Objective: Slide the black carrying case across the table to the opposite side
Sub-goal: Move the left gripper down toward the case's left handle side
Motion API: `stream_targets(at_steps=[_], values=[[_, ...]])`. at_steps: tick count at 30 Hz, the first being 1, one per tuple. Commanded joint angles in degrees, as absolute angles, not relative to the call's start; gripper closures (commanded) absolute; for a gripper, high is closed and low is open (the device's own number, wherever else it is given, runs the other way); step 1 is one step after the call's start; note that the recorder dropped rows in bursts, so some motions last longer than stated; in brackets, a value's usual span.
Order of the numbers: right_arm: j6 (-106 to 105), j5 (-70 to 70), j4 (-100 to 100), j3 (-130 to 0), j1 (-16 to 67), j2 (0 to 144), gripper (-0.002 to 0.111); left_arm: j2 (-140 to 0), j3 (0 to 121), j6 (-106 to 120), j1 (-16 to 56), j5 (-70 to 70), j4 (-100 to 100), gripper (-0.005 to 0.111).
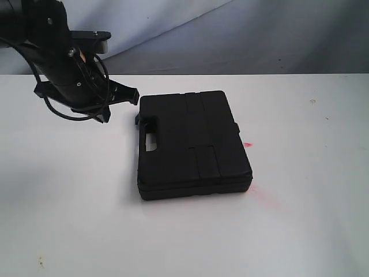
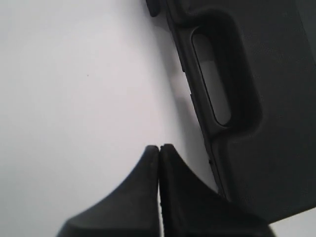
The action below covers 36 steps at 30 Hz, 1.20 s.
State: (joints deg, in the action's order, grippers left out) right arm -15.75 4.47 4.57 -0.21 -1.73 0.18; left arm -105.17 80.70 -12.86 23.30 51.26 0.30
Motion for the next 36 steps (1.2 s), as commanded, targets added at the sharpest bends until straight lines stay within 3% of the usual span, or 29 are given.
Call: stream_targets(at_steps=[1, 36], values=[[-16.0, 4.51, 4.78, 0.0, -1.74, 0.0, 0.108, -106.08, 81.07, -13.5, 23.61, 48.35, -0.38, 0.107], [-16.0, 4.51, 4.78, 0.0, -1.74, 0.0, 0.108, -114.63, 81.07, -16.37, 26.94, 37.33, -8.38, 0.107]])
